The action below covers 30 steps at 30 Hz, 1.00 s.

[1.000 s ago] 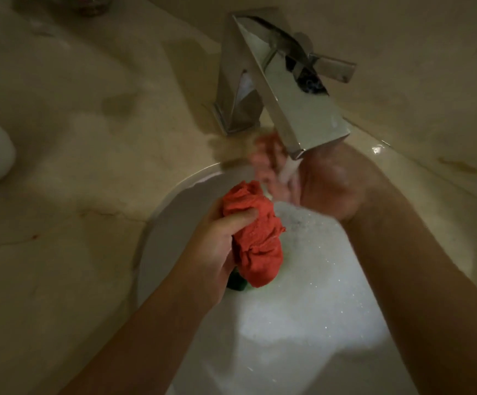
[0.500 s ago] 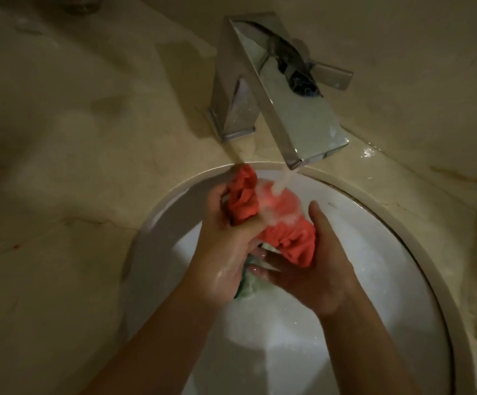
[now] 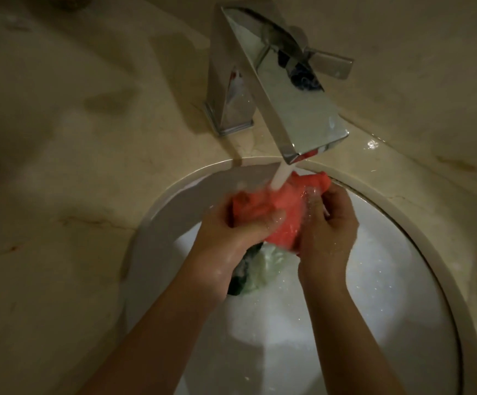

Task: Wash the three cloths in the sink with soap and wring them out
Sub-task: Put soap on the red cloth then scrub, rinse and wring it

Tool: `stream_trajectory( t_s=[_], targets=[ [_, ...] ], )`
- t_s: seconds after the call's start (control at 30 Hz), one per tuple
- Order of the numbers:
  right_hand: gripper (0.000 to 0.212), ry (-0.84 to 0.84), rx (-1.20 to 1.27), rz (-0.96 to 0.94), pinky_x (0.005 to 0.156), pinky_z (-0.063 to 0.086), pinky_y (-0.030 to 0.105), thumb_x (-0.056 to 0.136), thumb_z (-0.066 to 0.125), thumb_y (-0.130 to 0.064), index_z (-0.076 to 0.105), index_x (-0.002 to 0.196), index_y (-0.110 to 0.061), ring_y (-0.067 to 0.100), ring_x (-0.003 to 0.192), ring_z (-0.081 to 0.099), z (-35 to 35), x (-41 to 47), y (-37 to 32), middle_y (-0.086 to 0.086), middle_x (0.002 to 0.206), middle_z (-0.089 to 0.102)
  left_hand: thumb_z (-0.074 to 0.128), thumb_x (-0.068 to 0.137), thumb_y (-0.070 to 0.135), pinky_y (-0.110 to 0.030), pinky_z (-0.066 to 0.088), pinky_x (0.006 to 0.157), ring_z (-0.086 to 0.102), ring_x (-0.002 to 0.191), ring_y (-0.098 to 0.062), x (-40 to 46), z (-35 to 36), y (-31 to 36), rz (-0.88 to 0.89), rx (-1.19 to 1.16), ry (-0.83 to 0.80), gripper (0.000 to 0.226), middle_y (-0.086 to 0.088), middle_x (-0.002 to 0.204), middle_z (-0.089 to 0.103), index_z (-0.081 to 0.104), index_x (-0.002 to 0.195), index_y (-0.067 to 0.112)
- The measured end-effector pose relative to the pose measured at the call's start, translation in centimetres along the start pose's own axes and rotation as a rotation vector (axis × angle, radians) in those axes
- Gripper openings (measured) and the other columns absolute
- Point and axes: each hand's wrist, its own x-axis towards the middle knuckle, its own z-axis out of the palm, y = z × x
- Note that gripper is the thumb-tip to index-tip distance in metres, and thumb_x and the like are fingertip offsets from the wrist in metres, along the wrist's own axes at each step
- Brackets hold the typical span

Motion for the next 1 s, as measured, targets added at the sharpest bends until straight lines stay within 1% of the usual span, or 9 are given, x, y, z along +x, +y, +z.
stream_trajectory(
  t_s=[0.1, 0.23, 0.33, 0.5, 0.6, 0.77, 0.83, 0.9, 1.0],
  targets=[
    [0.036, -0.126, -0.103, 0.069, 0.062, 0.046, 0.030, 0.100, 0.047, -0.031, 0.064, 0.075, -0.012, 0.012, 0.061, 0.057, 0.6, 0.4, 0.1, -0.005, 0.063, 0.061, 0.079, 0.056, 0.052, -0.026, 0.055, 0.071, 0.073, 0.085, -0.017, -0.1, -0.1, 0.0, 0.001, 0.096, 0.127, 0.066, -0.004, 0.099, 0.074, 0.066, 0.108, 0.014],
    [0.051, -0.282, 0.017, 0.251, 0.065, 0.051, 0.028, 0.101, 0.041, -0.038, 0.065, 0.074, -0.003, 0.019, 0.061, 0.061, 0.9, 0.8, -1.0, 0.014, 0.063, 0.063, 0.075, 0.070, 0.052, -0.039, 0.054, 0.082, 0.072, 0.087, -0.027, 0.2, -0.7, -0.5, 0.034, 0.036, 0.211, 0.052, -0.012, 0.095, 0.074, 0.070, 0.095, 0.006],
    [0.036, -0.403, 0.263, 0.393, 0.085, 0.056, 0.036, 0.097, 0.050, -0.035, 0.072, 0.095, -0.007, 0.025, 0.090, 0.071, 0.3, 1.7, -1.1, 0.013, 0.094, 0.074, 0.070, 0.075, 0.042, -0.037, 0.053, 0.075, 0.064, 0.083, -0.027, 0.3, -1.0, -0.9, 0.030, -0.077, 0.219, 0.027, -0.014, 0.090, 0.067, 0.070, 0.081, 0.016],
    [0.043, -0.592, 0.323, 0.252, 0.090, 0.055, 0.042, 0.091, 0.053, -0.022, 0.056, 0.130, -0.003, 0.032, 0.111, 0.064, -0.9, 1.3, -0.2, 0.017, 0.120, 0.066, 0.072, 0.070, 0.011, -0.040, 0.057, 0.086, 0.068, 0.105, -0.025, -0.1, -0.9, -0.2, -0.094, -0.162, -0.045, 0.054, -0.007, 0.114, 0.071, 0.062, 0.123, 0.018],
    [0.039, -0.564, 0.227, 0.110, 0.089, 0.055, 0.043, 0.085, 0.062, -0.019, 0.060, 0.124, -0.013, 0.025, 0.107, 0.067, -0.7, 0.2, 0.2, 0.007, 0.115, 0.070, 0.081, 0.064, 0.005, -0.046, 0.053, 0.093, 0.065, 0.110, -0.024, 0.0, -0.7, -0.3, -0.131, 0.022, 0.004, 0.068, -0.001, 0.119, 0.068, 0.060, 0.124, 0.030],
    [0.026, -0.428, 0.043, -0.056, 0.082, 0.057, 0.030, 0.086, 0.069, -0.013, 0.066, 0.102, -0.032, 0.009, 0.094, 0.069, 0.5, -0.2, -0.4, -0.007, 0.100, 0.073, 0.064, 0.086, -0.001, -0.033, 0.055, 0.075, 0.068, 0.076, -0.015, 0.1, -0.1, -0.9, -0.109, 0.141, 0.133, 0.031, -0.008, 0.091, 0.071, 0.062, 0.108, 0.022],
    [0.014, -0.464, -0.026, 0.009, 0.075, 0.054, 0.024, 0.080, 0.069, -0.031, 0.067, 0.093, -0.027, 0.006, 0.083, 0.068, 1.3, 0.2, -1.2, -0.007, 0.088, 0.072, 0.058, 0.094, 0.017, -0.027, 0.050, 0.066, 0.061, 0.067, -0.013, -0.2, 0.5, -1.4, -0.049, 0.260, 0.150, 0.019, -0.012, 0.088, 0.065, 0.058, 0.113, 0.023],
    [0.034, -0.584, -0.100, 0.073, 0.067, 0.053, 0.022, 0.078, 0.063, -0.045, 0.065, 0.089, -0.012, 0.009, 0.070, 0.066, 2.2, 0.6, -1.9, -0.003, 0.076, 0.067, 0.052, 0.096, 0.023, -0.023, 0.049, 0.063, 0.063, 0.072, -0.014, -0.3, 0.7, -1.7, 0.054, 0.510, 0.248, 0.010, -0.005, 0.088, 0.066, 0.057, 0.104, 0.021],
    [0.032, -0.662, -0.136, 0.119, 0.053, 0.046, 0.017, 0.092, 0.062, -0.030, 0.063, 0.073, -0.004, 0.004, 0.052, 0.056, 3.2, 0.5, -2.2, -0.006, 0.054, 0.058, 0.049, 0.090, 0.009, -0.039, 0.052, 0.073, 0.064, 0.081, -0.030, -0.3, 0.1, -1.6, 0.191, 0.895, 0.343, 0.016, -0.014, 0.082, 0.065, 0.051, 0.074, 0.014]
  ],
)
